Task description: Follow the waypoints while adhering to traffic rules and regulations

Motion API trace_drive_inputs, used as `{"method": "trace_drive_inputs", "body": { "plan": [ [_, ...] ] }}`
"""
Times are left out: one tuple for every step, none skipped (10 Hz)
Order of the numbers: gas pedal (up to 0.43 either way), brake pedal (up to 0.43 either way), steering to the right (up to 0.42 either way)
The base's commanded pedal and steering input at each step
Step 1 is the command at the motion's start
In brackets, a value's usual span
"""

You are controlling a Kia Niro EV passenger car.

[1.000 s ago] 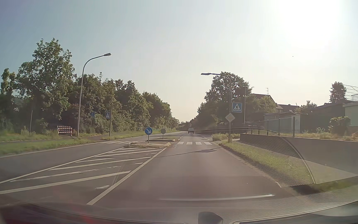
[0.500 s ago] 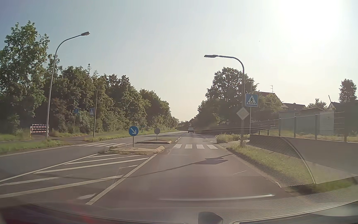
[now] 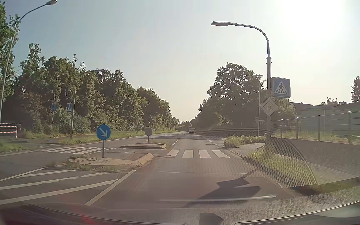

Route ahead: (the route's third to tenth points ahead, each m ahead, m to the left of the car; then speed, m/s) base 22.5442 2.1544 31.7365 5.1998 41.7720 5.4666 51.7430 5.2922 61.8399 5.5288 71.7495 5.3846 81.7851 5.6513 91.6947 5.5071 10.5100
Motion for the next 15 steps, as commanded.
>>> {"method": "trace_drive_inputs", "body": {
  "plan": [
    [0.110, 0.030, 0.004],
    [0.110, 0.030, 0.003],
    [0.110, 0.030, 0.003],
    [0.118, 0.030, 0.002],
    [0.118, 0.030, 0.002],
    [0.118, 0.030, 0.001],
    [0.118, 0.030, 0.001],
    [0.118, 0.030, 0.001],
    [0.118, 0.030, 0.001],
    [0.118, 0.030, 0.001],
    [0.118, 0.030, 0.000],
    [0.118, 0.030, 0.000],
    [0.118, 0.030, 0.000],
    [0.118, 0.030, 0.000],
    [0.118, 0.030, 0.000]
  ]
}}
